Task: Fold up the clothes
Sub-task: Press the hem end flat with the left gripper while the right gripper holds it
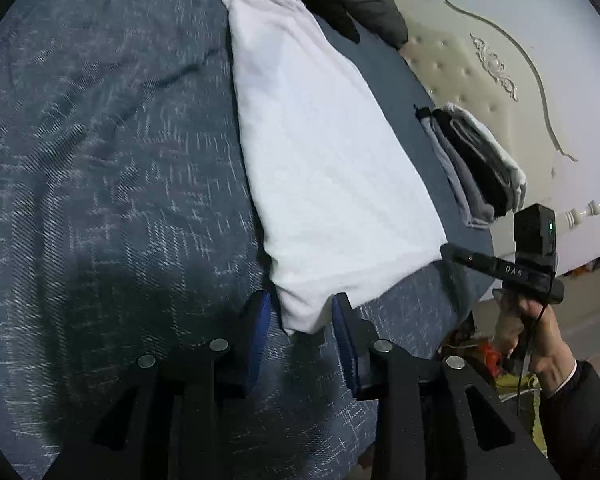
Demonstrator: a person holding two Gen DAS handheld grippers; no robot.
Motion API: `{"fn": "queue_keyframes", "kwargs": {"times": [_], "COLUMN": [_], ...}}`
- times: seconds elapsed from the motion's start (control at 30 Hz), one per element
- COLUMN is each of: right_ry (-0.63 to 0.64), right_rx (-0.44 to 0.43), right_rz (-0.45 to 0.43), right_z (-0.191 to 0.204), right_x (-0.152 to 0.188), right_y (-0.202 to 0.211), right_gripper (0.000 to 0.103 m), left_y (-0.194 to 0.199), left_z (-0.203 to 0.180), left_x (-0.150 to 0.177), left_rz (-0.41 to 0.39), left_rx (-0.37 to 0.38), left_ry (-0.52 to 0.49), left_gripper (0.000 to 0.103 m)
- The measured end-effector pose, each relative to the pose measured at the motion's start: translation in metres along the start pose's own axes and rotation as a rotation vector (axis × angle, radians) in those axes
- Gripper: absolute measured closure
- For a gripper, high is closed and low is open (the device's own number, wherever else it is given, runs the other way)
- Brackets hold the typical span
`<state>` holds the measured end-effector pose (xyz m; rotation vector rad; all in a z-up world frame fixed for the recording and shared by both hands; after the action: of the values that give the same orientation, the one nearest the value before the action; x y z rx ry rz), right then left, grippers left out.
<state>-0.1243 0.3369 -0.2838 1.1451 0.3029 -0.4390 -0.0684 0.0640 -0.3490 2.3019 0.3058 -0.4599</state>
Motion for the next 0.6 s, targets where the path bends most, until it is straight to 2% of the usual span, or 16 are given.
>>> {"fn": "queue_keyframes", "kwargs": {"times": [0.03,0.2,0.6], "right_ry": [0.001,0.009,0.013], "right_rx": [0.0,-0.008,0.011], "right_rz": [0.001,0.009,0.061], "right_z": [0.0,0.0,-0.002], "right_x": [0.0,0.002,0.001], "right_y": [0.0,0.003,0.0], "right_gripper": [0.099,0.099,0.096], "left_y": [0.001,0.014,0.013], "left_z": [0.0,-0.003,0.002], "left_x": [0.0,0.002,0.002], "left_rz": [0.002,-0.007,-0.002], "left_rx": [0.002,0.014,0.004], "left_ry": [-0.002,-0.024,0.019], "left_gripper": [0.099,0.099,0.097]}}
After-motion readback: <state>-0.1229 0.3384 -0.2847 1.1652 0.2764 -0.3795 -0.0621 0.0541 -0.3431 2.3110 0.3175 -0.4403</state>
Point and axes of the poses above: each gripper's, at about its wrist camera, not at the fingertips, and y roughly against the way its jaws point, z to its left, x to its underside, the point moved 5 cm from there along -y, roughly the way its jaws point, and after that the axes turned 9 degrees about -z, right-handed, at the moved point
